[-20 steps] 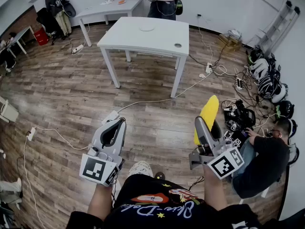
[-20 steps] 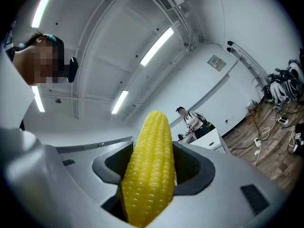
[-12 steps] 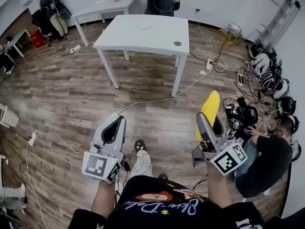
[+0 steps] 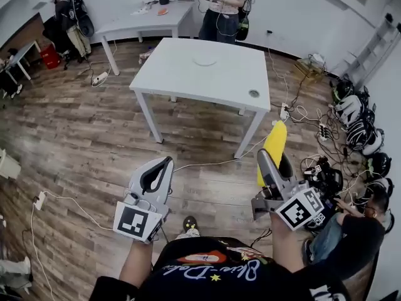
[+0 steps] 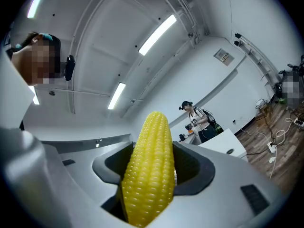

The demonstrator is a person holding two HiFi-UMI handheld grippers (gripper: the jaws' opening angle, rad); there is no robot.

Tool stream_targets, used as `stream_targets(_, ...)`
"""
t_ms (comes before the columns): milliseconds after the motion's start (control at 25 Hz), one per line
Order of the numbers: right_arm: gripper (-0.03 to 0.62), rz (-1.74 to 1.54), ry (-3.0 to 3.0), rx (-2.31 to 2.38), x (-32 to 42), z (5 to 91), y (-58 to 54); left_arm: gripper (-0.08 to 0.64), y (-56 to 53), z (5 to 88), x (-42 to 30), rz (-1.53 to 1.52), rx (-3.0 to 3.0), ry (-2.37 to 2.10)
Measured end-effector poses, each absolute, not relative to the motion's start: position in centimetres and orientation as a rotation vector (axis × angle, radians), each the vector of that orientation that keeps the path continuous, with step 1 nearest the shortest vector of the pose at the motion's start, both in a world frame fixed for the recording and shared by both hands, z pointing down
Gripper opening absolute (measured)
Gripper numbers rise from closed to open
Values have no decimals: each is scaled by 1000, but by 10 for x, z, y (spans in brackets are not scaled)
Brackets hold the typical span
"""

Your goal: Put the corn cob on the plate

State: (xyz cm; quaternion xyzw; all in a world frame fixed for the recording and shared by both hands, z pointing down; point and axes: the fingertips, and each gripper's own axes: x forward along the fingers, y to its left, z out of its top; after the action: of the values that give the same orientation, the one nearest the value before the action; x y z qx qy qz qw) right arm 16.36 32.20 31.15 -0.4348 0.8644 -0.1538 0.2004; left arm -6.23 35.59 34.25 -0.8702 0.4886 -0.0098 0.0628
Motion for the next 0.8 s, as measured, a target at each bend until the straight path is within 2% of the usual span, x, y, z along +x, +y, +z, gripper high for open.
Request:
stream_targets(320,264,-491,2441,-1198,104,323,222,-2,258,359,-124,13,-2669,1583)
stream_targets(800,264,-444,2426,-1189,123,321,9,-2,54,349,-114,8,-2611,1578)
